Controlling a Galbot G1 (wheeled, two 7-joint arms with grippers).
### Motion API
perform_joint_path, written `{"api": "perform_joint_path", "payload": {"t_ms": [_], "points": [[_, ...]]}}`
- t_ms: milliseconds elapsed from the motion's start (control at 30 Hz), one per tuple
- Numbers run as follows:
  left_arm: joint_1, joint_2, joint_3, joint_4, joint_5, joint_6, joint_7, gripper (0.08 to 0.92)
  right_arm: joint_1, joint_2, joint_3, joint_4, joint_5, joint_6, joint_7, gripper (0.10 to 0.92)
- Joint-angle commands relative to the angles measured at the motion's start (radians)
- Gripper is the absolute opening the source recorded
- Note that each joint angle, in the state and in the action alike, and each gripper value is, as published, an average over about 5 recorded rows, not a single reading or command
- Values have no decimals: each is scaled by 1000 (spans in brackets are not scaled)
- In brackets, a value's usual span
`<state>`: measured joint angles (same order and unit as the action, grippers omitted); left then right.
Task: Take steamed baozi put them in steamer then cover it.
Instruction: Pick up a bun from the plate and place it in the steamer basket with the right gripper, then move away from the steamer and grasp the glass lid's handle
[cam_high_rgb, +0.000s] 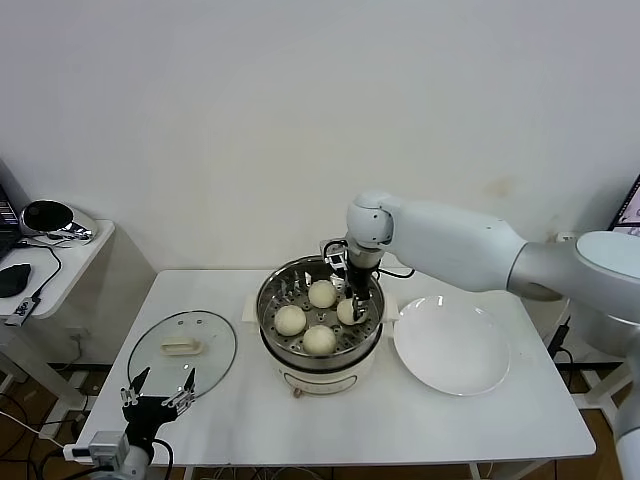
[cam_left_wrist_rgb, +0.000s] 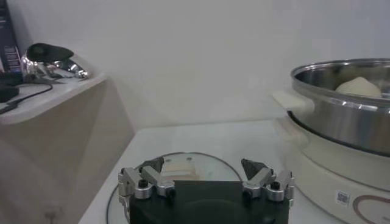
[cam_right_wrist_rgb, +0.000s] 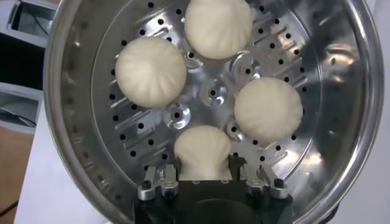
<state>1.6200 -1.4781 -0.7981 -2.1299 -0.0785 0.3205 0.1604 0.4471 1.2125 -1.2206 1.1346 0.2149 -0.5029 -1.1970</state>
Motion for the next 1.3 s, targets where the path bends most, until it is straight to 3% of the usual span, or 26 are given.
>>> {"api": "perform_joint_path", "payload": {"t_ms": [33,267,433,667,867,1067,1300], "points": [[4,-1,1,-9,1,1,1,823,3,-15,27,15,4,-9,13,631],[12,-3,4,-27,2,3,4,823,71,-96,60,81,35,-8,-3,799],[11,0,5,-25,1,6,5,823,108,-228,152,180,59,3,-11,822],[17,-2,18,-42,-4,3,-3,823,8,-444,385,298,153,-22,118,823],[18,2,46,-33,-33,-1,-29,823,-219,-606,736,405,203,12,378,823],[13,-2,53,-37,-60,-6,-41,823,-661,-737,1132,530,285,93,648,823],[0,4,47,-28,-66,-12,-41,823,-1325,-660,1728,658,308,200,848,823]]}}
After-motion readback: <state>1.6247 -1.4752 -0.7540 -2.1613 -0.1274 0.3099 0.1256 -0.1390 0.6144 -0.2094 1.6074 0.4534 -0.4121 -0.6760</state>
